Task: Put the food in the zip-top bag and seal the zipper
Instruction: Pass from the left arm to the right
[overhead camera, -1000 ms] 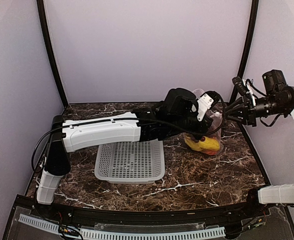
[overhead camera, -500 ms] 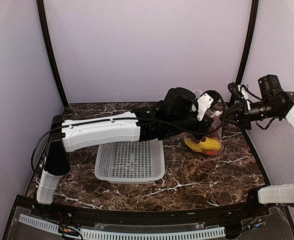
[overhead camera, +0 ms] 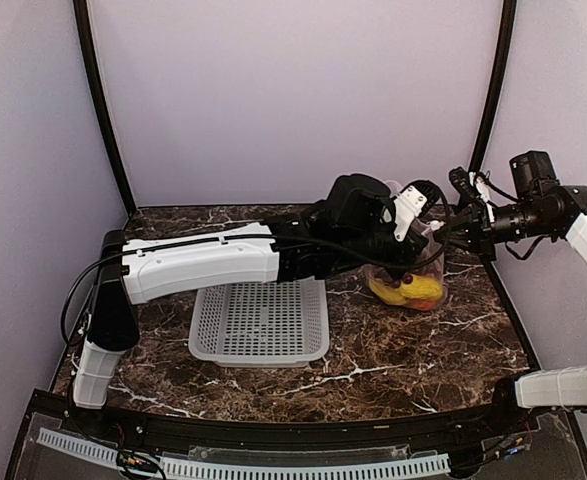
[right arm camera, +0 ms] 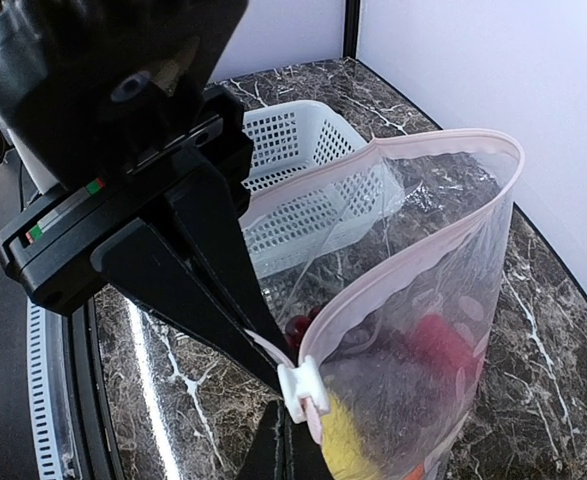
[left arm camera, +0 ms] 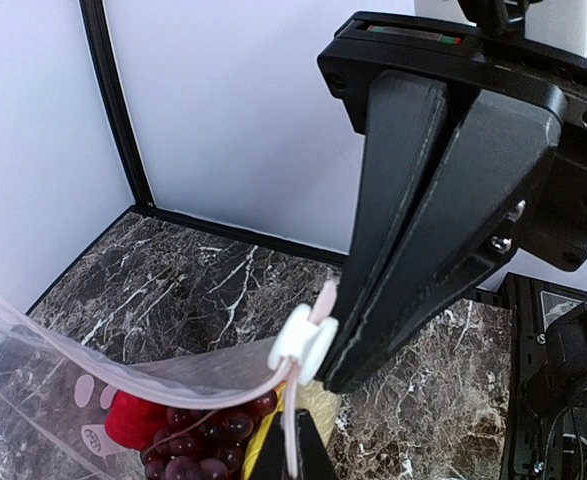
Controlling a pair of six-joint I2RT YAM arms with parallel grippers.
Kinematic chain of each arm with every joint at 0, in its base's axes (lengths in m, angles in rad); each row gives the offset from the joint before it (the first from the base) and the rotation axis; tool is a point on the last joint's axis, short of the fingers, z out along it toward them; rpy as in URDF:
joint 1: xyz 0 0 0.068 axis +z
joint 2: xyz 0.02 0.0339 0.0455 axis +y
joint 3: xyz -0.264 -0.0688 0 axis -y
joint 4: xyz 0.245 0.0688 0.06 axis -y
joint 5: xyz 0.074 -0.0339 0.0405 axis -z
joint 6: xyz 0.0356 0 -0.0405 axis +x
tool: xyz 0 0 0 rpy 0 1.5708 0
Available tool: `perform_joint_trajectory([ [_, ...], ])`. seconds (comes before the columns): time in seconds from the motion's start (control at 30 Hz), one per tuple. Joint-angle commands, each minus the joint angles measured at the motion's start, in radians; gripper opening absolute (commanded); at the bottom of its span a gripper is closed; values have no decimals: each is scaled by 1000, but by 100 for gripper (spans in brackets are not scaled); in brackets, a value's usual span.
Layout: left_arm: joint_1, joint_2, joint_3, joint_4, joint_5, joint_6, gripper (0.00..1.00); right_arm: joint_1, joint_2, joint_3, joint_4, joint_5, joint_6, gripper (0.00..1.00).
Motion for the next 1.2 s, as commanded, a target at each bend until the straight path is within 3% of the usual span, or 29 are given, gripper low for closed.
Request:
perform_joint_trajectory([
  [0.0, 0, -99, 34, 56, 17, -4, 1, 8, 5, -14, 31, 3, -2, 0],
  [0.23, 0, -105, 29, 35, 2, 9, 1, 8, 4, 41, -37, 64, -50, 2],
  [0.33, 0, -108, 23, 32, 7, 12, 1, 8, -7, 47, -41, 121, -63, 24],
  [0.4, 0, -110, 19, 33, 8, 12, 1, 8, -8, 49, -40, 130, -68, 28],
  [0.93, 0, -120, -4, 33, 14, 7, 1, 8, 8, 88, -12, 108, -55, 27],
  [1.17, 0, -120, -7, 42, 31, 10, 1, 9, 27, 54, -19, 15, -89, 26],
])
